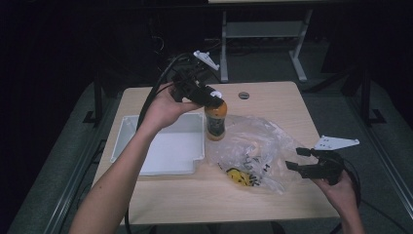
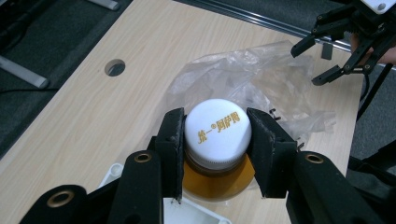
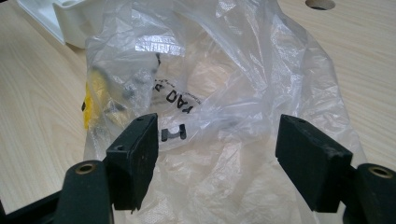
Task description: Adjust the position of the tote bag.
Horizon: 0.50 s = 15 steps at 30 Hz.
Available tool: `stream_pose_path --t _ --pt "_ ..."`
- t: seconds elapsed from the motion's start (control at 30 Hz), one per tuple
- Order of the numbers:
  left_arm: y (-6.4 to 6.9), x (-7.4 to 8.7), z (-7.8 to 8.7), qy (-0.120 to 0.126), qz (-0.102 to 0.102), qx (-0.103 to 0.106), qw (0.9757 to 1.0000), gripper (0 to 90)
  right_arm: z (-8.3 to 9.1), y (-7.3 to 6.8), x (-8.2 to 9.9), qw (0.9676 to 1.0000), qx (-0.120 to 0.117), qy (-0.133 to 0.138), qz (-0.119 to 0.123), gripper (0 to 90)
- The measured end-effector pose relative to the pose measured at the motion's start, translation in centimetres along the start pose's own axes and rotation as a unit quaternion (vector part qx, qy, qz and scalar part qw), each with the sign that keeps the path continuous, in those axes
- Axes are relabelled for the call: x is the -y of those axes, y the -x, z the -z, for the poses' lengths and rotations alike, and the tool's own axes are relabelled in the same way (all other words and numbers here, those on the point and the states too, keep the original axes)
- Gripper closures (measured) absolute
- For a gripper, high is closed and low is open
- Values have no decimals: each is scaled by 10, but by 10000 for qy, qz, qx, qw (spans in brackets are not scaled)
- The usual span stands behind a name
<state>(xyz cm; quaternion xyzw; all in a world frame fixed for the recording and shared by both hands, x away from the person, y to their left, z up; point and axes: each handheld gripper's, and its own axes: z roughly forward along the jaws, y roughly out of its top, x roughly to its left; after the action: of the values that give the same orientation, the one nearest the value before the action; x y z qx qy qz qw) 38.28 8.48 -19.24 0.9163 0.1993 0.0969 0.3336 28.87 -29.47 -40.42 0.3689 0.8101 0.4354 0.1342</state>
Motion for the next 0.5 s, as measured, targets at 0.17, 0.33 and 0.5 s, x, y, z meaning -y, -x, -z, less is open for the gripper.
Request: stream_pose_path --t 0.17,0.33,0.5 --pt "-4 8 6 28 59 0 10000 594 0 1 0 10000 31 -21 -15 289" --pt "-6 16 10 -1 98 -85 9999 594 1 2 1 10000 45 -9 -30 289" --pt "-8 24 14 18 150 -100 9998 594 2 2 2 9999 93 4 -56 289"
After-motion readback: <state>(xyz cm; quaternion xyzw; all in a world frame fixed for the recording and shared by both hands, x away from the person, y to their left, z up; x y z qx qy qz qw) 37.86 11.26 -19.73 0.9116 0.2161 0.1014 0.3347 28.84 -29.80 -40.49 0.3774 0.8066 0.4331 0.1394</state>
